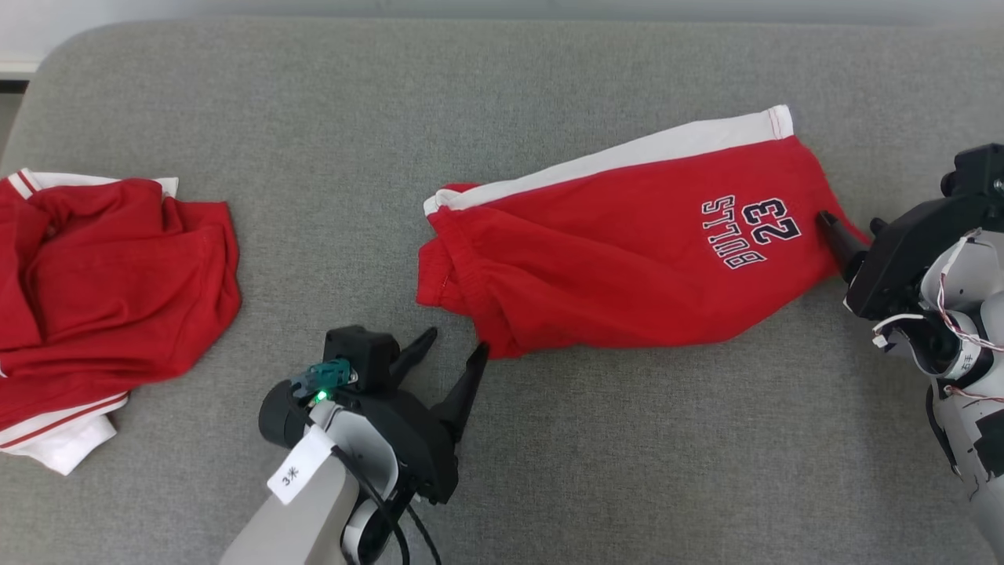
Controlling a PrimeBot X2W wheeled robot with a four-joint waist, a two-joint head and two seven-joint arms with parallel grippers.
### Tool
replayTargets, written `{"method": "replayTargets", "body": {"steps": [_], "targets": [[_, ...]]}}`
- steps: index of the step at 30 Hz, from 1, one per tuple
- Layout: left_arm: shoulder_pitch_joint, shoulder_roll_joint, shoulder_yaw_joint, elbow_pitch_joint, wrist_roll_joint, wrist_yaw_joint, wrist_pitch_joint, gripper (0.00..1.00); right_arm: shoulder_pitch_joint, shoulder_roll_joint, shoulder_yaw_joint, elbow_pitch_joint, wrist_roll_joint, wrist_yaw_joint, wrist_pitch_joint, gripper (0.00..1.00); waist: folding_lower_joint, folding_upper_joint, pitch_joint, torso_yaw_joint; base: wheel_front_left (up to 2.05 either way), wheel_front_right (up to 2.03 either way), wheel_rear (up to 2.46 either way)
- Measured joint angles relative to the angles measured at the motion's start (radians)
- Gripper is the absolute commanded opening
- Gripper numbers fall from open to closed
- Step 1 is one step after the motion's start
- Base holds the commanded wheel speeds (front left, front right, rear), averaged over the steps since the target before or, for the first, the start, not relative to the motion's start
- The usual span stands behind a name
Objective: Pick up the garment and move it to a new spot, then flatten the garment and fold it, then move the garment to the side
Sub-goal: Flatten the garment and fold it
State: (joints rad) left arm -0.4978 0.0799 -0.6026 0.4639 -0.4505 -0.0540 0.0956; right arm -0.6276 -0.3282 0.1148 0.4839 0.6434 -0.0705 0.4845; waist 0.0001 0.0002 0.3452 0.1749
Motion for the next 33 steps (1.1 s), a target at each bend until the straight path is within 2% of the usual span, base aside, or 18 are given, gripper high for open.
{"method": "replayTargets", "body": {"steps": [17,24,33], "targets": [[-0.022,0.002,-0.068,0.028,-0.009,-0.062,-0.044,1.0,-0.021,-0.008,-0.007,0.088,-0.001,0.016,-0.027,1.0,-0.0001,0.0,-0.005,0.027,0.0,0.0,0.0],[-0.019,-0.008,-0.114,0.021,-0.016,-0.069,-0.054,1.0,-0.023,0.016,0.014,0.117,-0.001,0.025,-0.033,1.0,-0.0002,-0.0001,-0.029,0.037,0.0,0.0,0.0],[-0.037,-0.016,-0.103,0.058,-0.026,-0.069,-0.076,1.0,-0.039,0.04,0.041,0.133,-0.01,0.037,-0.032,1.0,-0.0002,-0.0002,-0.022,0.01,0.0,0.0,0.0]]}}
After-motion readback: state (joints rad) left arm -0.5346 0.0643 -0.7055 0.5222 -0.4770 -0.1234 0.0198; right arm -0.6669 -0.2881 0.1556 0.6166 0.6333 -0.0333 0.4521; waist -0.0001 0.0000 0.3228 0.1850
